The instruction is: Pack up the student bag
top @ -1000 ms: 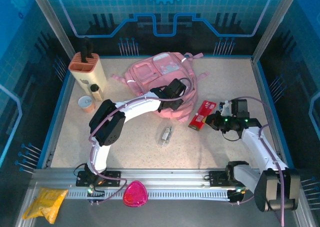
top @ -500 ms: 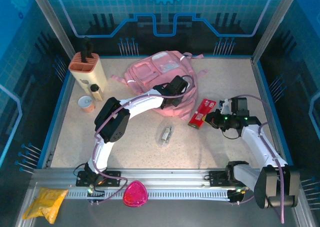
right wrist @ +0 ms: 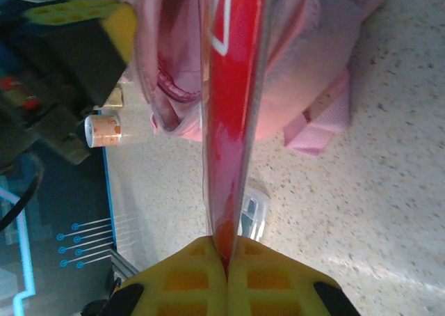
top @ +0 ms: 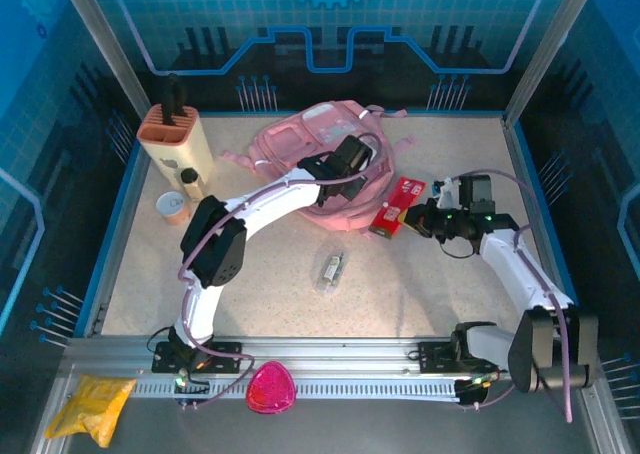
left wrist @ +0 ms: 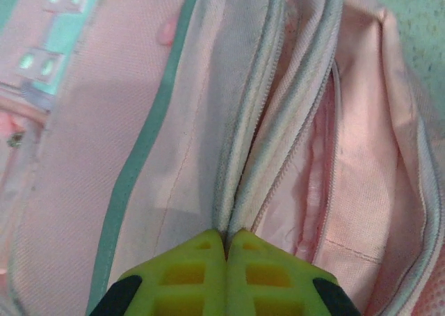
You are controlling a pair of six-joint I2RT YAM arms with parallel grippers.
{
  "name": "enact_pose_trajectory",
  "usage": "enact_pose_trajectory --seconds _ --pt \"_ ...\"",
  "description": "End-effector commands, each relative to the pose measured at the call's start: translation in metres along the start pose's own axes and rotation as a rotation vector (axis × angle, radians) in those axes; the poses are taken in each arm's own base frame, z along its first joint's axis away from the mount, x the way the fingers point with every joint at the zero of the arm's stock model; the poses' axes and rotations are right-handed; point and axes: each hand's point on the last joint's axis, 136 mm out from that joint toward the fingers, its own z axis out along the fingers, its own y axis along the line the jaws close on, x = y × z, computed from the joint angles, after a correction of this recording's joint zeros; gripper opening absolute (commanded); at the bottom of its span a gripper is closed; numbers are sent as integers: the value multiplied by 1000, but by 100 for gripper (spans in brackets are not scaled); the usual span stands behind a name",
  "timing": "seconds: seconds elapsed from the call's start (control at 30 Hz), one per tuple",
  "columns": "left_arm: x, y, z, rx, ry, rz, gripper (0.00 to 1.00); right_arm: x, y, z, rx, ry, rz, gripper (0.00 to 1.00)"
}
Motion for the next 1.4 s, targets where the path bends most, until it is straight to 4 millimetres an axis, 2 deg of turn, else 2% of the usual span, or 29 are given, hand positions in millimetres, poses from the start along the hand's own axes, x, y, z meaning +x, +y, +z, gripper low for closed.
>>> enact_pose_trajectory --seconds 0.0,0.2,0.4,0.47,0.53,0.57,0.67,0.8,0.93,1.03,1.2,1.3,1.37 --pt "-45 22 -56 -3 -126 -119 0 -16 23 16 -80 -9 -23 0" --pt "-54 25 -77 24 -147 -173 0 -47 57 67 -166 17 -66 0" --pt "-60 23 -95 70 -165 -261 0 -76 53 131 -166 71 -31 0" --pt "-53 27 -94 43 -145 -258 0 -83 58 136 -203 50 -49 0" --pt "-41 33 -91 5 -120 -242 0 -82 71 130 -258 43 -74 0" --pt "-34 36 -88 -12 -110 -235 0 -81 71 126 -243 42 -73 0" --pt "-16 37 -76 -10 -72 -217 2 -76 58 113 -167 27 -51 0" --pt "1 30 -55 -2 -69 -101 17 -74 31 82 -90 -37 -4 0" --pt "8 15 -28 49 -49 11 37 -76 4 54 -21 -86 35 0" --pt "15 6 -1 57 -6 86 48 -74 -2 43 -22 -94 53 0" --pt "13 0 26 44 -19 110 61 -76 -7 33 -22 -111 60 0" --pt "11 12 43 -40 -17 120 64 -75 -5 34 -37 -97 68 0" --pt "9 24 51 -99 -12 108 60 -74 -5 34 -37 -94 63 0"
